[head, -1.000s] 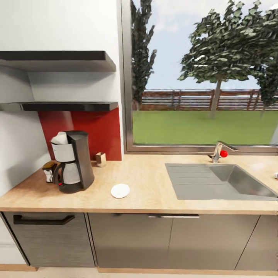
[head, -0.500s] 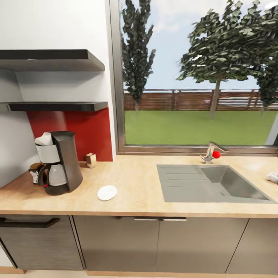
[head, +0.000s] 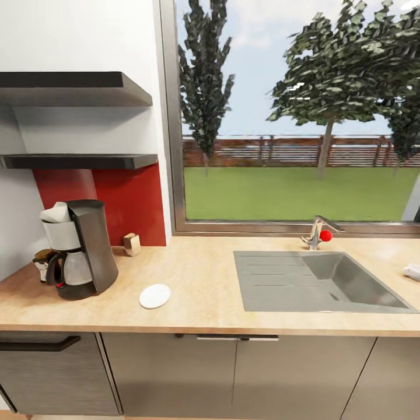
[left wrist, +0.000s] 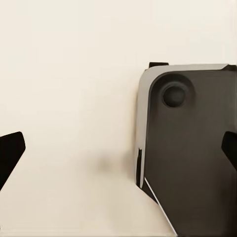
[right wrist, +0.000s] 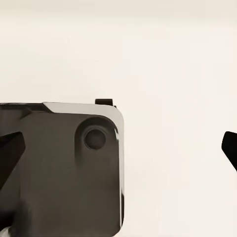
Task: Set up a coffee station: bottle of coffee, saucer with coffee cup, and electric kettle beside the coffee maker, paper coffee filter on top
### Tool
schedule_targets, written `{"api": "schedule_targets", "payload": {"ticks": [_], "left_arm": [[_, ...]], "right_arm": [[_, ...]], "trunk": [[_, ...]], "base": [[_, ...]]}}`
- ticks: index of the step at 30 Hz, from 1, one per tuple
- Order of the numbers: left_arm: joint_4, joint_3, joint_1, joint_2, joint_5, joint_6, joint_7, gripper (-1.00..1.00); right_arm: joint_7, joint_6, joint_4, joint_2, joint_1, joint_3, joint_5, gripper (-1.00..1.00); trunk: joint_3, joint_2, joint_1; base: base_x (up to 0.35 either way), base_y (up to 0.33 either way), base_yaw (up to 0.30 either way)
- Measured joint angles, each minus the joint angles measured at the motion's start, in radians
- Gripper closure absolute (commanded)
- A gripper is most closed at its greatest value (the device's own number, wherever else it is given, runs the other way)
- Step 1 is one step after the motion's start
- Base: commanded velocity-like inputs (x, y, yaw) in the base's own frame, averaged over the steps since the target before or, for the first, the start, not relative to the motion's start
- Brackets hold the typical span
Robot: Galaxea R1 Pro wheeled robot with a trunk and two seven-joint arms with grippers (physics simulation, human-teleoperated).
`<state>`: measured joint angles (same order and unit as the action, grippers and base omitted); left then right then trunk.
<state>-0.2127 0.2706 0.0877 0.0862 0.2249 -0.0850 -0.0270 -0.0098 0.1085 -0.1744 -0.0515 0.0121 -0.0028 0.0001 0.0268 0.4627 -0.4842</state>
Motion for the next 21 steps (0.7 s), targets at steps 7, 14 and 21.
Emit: {"api": "schedule_targets", "payload": {"ticks": [7,14,21], "left_arm": [[0.004,-0.005,0.001,0.004,0.001,0.0,0.0,-1.0],[0.002,-0.007,0.003,0.011,0.001,0.0,-0.001,-1.0],[-0.006,0.0,0.0,0.017,0.0,0.0,-0.001,-1.0]], "right_arm": [[0.0,0.0,0.0,0.004,0.0,0.001,0.0,-1.0],[0.0,-0.001,0.001,0.007,0.0,0.004,0.003,-1.0],[0.0,-0.003,-0.004,0.003,0.0,0.005,0.007,-1.0]], "trunk": [[0.0,0.0,0.0],[0.0,0.0,0.0],[0.0,0.0,0.0]], "base": [[0.001,-0.001,0.083],[0.0,0.0,0.2],[0.0,0.0,0.029]]}}
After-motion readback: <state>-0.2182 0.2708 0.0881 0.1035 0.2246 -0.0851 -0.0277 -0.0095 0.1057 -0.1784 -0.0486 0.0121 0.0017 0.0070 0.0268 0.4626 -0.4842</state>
